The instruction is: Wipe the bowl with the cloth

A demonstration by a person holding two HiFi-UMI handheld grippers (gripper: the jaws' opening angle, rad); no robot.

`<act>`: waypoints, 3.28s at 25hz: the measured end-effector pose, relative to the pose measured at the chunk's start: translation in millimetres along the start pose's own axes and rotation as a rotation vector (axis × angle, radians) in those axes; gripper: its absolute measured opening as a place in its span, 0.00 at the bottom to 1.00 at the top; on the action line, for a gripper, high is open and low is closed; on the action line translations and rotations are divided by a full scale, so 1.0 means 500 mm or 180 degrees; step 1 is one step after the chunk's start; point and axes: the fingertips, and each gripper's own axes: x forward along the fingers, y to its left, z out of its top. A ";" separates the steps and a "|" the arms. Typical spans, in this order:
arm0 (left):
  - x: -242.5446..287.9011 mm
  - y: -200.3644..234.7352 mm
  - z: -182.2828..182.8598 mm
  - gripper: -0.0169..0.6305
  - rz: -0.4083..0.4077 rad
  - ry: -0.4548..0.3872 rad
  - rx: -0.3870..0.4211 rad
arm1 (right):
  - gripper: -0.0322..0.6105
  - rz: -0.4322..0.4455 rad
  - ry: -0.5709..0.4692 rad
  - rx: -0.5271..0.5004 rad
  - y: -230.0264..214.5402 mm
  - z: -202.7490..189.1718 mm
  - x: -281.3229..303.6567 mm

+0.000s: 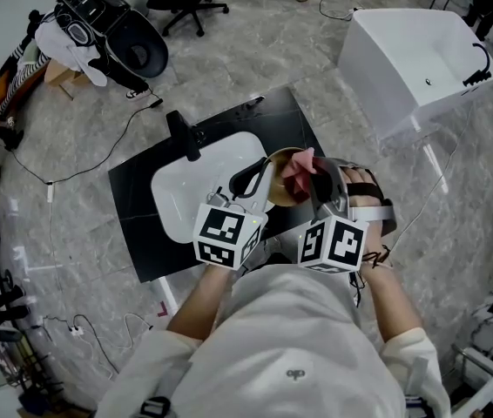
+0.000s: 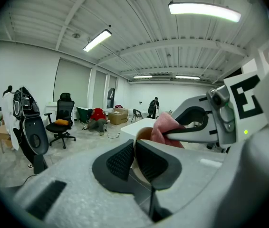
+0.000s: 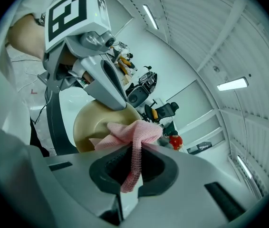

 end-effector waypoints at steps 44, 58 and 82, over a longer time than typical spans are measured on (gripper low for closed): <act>0.011 -0.054 -0.001 0.07 -0.0277 0.0028 -0.0042 | 0.08 0.0512 0.0020 -0.0426 0.141 0.035 0.038; 0.003 -0.048 -0.005 0.06 -0.0280 0.0069 -0.0050 | 0.08 -0.0067 0.0138 -0.0637 0.068 0.012 0.047; 0.035 -0.014 -0.102 0.06 -0.0179 0.0395 -0.0326 | 0.08 0.0753 -0.1348 0.2807 -0.007 -0.030 -0.070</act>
